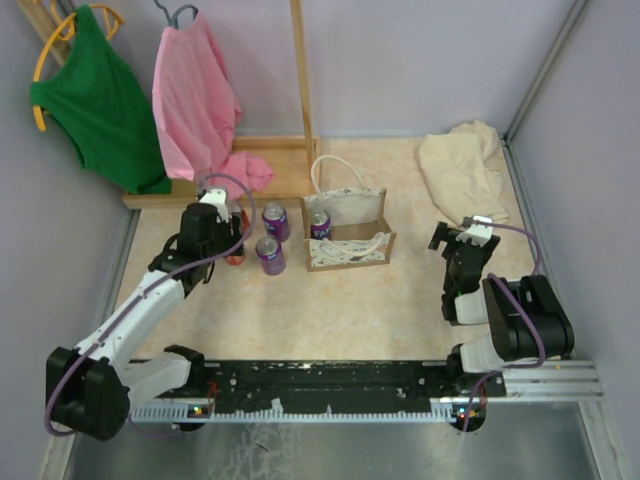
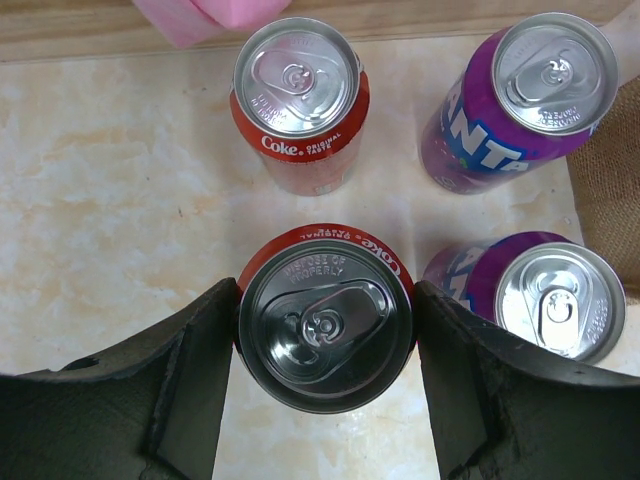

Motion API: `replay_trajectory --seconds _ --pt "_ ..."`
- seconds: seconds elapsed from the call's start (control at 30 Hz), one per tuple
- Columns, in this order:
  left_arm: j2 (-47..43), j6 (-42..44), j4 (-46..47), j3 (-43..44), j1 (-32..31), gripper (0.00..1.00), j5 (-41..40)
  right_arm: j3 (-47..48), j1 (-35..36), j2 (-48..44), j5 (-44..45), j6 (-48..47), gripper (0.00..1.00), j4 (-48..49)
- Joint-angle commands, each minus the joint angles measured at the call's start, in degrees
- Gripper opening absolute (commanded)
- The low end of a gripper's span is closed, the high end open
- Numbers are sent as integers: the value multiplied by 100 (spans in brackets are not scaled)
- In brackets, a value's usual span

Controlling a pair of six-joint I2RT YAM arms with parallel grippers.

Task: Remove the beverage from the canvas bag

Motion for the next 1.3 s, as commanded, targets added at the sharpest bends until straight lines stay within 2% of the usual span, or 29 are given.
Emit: replay_trajectory --seconds 0.0,0.73,0.97,1.07,1.27 --pt "88 -182 1075 -25 102 0 162 78 52 10 100 -64 99 244" --pt "645 -409 1467 -332 189 1 -38 78 52 10 100 -65 99 243" --pt "764 -441 1465 -357 184 13 -114 81 51 14 100 -65 99 246" --pt "803 -477 1506 -374 184 24 -91 78 56 10 100 -62 99 242" --pt "842 -539 1344 -245 184 98 -60 78 52 10 100 -62 99 242"
